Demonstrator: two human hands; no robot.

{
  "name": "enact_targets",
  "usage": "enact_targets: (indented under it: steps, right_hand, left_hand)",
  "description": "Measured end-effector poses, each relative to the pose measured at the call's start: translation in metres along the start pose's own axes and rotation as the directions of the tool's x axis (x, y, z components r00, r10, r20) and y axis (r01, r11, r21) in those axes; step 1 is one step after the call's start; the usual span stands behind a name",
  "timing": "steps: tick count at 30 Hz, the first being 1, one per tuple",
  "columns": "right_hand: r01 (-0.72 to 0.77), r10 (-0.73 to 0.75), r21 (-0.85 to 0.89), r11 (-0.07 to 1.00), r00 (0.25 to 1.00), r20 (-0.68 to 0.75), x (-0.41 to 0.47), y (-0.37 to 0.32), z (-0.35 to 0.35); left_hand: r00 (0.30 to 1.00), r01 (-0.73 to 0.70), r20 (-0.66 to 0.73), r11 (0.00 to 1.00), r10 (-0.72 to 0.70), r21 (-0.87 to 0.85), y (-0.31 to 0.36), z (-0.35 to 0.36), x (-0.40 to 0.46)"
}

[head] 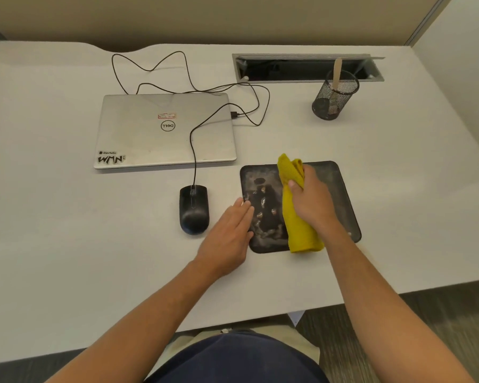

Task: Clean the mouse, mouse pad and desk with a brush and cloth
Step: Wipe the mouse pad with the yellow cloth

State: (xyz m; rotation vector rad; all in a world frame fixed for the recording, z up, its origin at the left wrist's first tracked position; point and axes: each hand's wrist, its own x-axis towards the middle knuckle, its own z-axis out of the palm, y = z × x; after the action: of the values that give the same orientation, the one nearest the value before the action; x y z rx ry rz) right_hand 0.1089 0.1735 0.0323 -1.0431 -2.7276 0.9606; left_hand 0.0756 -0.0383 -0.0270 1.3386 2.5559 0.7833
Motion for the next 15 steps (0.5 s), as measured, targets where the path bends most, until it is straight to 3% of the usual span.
enact_targets:
  steps: [9, 12, 15]
  right_hand:
    - [0.223, -0.228, -0.214, 0.951, 0.974, 0.002, 0.020, -0.002, 0.036]
    - [0.301, -0.315, -0.189, 0.935, 0.948, -0.049, 0.009, -0.001, 0.042]
    - [0.390, -0.385, -0.089, 0.917, 0.920, 0.066, -0.001, -0.004, 0.048]
  left_hand:
    - [0.996, 0.018, 0.078, 0.989, -0.030, 0.150, -0.015, 0.010, 0.000]
    - [0.996, 0.028, 0.083, 0.983, -0.043, 0.184, -0.015, 0.011, 0.000]
    - [0.995, 0.032, 0.084, 0.983, -0.047, 0.181, -0.015, 0.011, 0.001]
